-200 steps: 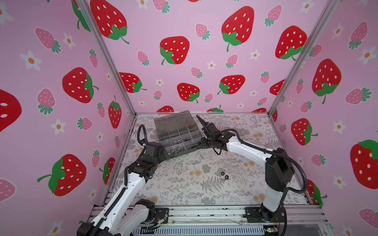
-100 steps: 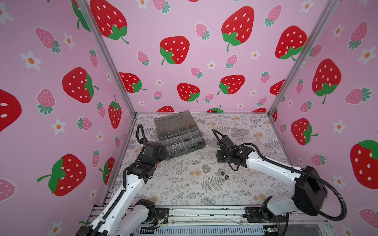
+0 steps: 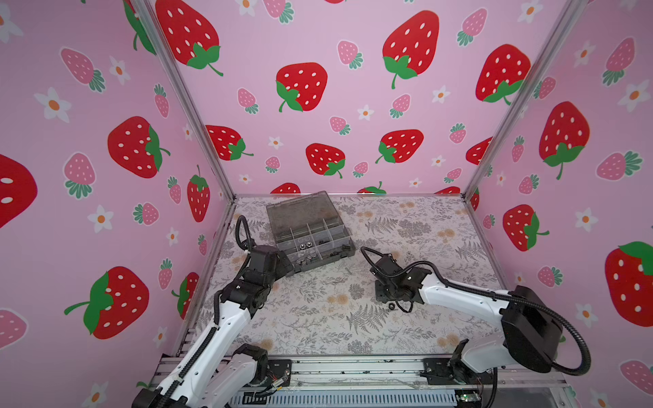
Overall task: Sort the screws and nuts into containers
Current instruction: Pick up the nut from the bottom-center of the table.
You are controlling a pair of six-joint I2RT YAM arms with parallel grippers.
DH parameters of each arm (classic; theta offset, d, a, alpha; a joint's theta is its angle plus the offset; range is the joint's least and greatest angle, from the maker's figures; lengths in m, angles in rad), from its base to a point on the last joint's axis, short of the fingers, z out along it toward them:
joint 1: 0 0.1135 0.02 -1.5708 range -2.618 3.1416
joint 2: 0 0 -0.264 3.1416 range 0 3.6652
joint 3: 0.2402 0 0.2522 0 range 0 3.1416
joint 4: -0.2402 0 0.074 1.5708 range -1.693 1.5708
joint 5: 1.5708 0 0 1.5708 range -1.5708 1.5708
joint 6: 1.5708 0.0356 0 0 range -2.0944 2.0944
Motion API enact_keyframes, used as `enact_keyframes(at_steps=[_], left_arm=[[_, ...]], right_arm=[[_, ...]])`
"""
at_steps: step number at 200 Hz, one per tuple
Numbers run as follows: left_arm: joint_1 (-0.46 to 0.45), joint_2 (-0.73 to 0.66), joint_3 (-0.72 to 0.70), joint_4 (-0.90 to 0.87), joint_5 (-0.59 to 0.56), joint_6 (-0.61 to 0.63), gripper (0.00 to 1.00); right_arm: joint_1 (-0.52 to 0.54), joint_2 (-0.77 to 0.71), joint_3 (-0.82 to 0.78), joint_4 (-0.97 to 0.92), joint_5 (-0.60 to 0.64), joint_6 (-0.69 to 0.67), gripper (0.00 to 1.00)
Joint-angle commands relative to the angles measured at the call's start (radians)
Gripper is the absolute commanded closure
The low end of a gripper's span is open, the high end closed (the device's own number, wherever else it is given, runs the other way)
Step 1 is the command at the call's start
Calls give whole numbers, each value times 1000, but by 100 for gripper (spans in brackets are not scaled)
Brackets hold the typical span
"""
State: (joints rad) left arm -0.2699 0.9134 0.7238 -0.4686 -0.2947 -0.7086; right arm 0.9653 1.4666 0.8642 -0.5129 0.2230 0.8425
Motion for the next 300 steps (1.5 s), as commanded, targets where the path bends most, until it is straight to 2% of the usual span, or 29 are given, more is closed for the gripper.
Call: enact_keyframes(at_steps=[1, 41, 88, 151, 193, 300], left_arm=[[5, 21, -12, 12, 11, -23, 1], [5, 54, 9, -8, 6, -8, 1], [6, 24, -3, -5, 6, -10, 1], [5, 7, -11, -29, 1, -13, 1], [5, 5, -12, -34, -1, -15, 1], [5, 8, -8, -34, -9, -10, 1]], right_arm=[[17, 17, -20, -48, 0, 46, 53], [16, -1, -76, -58, -9, 80, 54], [17, -15, -121, -66, -11, 92, 56], [10, 30, -108, -28, 3, 68, 57], [1, 58, -106, -8, -13, 50, 62], [-3, 35, -129, 30, -72, 54, 69]])
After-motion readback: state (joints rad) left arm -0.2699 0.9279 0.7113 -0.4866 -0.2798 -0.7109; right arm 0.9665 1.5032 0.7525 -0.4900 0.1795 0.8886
